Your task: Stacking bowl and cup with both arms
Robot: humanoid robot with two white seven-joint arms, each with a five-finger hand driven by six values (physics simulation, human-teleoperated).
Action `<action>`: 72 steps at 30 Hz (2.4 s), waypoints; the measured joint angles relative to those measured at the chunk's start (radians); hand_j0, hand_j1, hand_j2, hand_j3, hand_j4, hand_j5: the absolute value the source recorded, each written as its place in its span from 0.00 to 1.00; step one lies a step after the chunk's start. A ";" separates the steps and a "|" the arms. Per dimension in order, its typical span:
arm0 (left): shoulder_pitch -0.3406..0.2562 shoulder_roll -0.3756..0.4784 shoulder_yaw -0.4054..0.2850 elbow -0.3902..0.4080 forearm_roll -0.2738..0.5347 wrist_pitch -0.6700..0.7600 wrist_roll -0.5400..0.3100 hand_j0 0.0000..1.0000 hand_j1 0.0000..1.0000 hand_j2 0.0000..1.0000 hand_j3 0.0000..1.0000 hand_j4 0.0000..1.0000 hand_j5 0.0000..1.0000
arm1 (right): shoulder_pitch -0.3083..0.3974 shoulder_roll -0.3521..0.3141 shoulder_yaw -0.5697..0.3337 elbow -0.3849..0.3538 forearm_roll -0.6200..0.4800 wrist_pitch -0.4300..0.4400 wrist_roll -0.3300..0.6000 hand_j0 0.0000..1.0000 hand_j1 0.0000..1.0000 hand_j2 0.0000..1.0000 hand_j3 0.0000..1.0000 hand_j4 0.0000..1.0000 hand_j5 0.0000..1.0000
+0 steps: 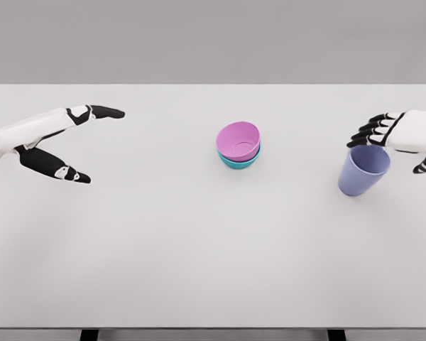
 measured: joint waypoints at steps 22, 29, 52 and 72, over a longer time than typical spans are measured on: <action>0.000 -0.029 0.012 -0.006 -0.004 0.000 0.000 1.00 1.00 1.00 1.00 1.00 1.00 | -0.094 0.100 0.126 0.117 0.072 0.000 0.000 1.00 1.00 1.00 1.00 1.00 1.00; 0.002 -0.034 0.024 -0.006 -0.004 0.000 0.000 1.00 1.00 1.00 1.00 1.00 1.00 | -0.117 0.118 0.151 0.149 0.077 0.000 0.000 1.00 1.00 1.00 1.00 1.00 1.00; 0.000 -0.049 0.032 -0.003 -0.005 0.000 0.000 1.00 1.00 1.00 1.00 1.00 1.00 | -0.135 0.149 0.196 0.185 0.090 0.000 0.000 0.85 0.85 0.85 0.85 0.85 0.85; 0.015 -0.058 0.069 -0.003 -0.018 0.000 0.000 1.00 1.00 1.00 1.00 1.00 1.00 | -0.179 0.168 0.206 0.184 0.083 0.000 0.000 0.63 0.63 0.63 0.63 0.63 0.63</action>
